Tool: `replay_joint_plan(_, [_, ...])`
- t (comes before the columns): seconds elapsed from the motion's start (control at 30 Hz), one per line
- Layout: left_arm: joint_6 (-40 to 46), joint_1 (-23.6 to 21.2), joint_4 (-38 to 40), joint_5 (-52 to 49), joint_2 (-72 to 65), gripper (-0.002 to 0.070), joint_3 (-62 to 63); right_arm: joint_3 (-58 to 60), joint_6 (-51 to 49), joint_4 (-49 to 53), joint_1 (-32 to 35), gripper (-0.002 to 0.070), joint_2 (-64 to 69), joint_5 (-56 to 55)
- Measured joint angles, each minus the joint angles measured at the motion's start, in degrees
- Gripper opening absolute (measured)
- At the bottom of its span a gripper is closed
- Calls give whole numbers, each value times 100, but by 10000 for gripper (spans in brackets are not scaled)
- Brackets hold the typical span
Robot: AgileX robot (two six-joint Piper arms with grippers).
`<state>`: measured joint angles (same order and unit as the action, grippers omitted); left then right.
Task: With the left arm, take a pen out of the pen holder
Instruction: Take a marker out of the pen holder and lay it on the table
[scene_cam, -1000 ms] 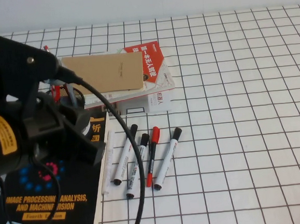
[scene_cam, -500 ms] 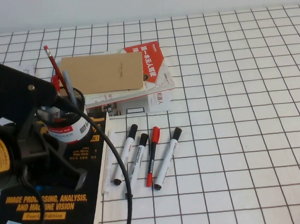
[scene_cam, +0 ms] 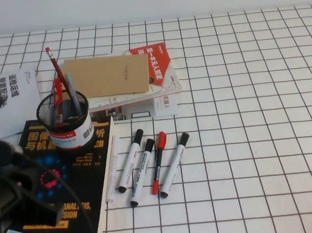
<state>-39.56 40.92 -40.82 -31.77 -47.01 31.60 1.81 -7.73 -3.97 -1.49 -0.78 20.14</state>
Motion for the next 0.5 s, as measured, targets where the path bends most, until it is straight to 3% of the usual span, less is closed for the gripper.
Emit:
replay_joint_plan(0.3, [-372,-1315,24,995,1625,-1,-1366,0,0,0,0,-17,0,0])
replay_joint_plan(0.5, [1273,-2541,1276,1382,2922,-1,-1944,0,0,0,0,-17,0,0])
